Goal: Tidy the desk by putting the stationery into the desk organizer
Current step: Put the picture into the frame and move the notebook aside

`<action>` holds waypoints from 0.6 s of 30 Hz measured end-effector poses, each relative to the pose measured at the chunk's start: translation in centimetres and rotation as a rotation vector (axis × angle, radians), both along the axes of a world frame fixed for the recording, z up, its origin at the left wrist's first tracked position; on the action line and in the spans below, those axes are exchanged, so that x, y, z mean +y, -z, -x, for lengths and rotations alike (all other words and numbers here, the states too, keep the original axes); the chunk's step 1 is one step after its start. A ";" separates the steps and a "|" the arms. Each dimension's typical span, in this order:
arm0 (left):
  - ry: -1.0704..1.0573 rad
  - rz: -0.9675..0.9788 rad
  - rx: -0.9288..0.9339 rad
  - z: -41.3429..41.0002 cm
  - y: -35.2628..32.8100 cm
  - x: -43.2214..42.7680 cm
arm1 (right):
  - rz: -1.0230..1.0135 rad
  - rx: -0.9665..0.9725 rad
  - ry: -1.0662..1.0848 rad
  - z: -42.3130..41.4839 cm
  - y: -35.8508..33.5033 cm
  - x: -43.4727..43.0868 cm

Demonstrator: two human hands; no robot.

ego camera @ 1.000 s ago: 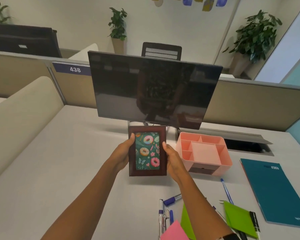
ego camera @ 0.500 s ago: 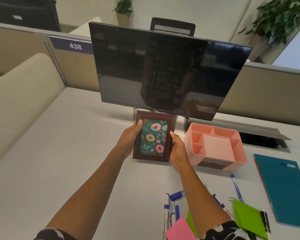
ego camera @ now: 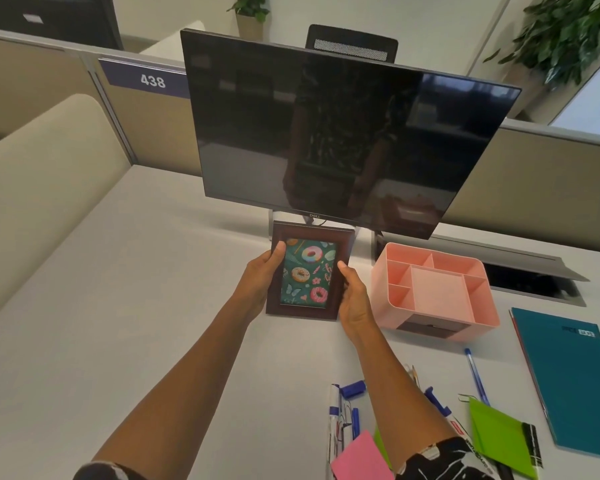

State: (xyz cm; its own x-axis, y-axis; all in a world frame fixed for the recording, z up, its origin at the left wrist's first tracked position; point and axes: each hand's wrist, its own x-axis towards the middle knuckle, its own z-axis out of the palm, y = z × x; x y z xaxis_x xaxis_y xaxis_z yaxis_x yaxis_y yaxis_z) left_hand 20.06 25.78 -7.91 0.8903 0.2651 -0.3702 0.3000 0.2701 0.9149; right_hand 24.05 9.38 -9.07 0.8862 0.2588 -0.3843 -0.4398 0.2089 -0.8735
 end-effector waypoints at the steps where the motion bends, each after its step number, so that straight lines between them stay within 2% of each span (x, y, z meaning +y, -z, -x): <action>1: 0.003 -0.006 -0.008 0.1 0.1 0.0 | 0.007 0.000 0.001 0.1 0.1 0.0; 7: -0.139 -0.144 -0.062 1.6 1.1 0.2 | 0.142 -0.048 0.013 0.5 1.0 -1.0; 14: -0.141 -0.177 -0.036 3.0 2.7 0.2 | 0.210 -0.063 -0.001 1.0 1.3 -1.7; 18: -0.213 -0.355 0.038 4.9 3.6 0.3 | 0.278 -0.092 0.017 2.8 0.8 -2.6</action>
State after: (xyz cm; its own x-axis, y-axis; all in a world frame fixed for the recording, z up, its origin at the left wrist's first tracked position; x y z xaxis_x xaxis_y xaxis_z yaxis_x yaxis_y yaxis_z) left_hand 15.13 26.05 -11.56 0.7890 0.5595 -0.2539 0.3067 -0.0006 0.9518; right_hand 21.21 6.78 -9.84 0.9239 0.1401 -0.3561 -0.3544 -0.0376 -0.9343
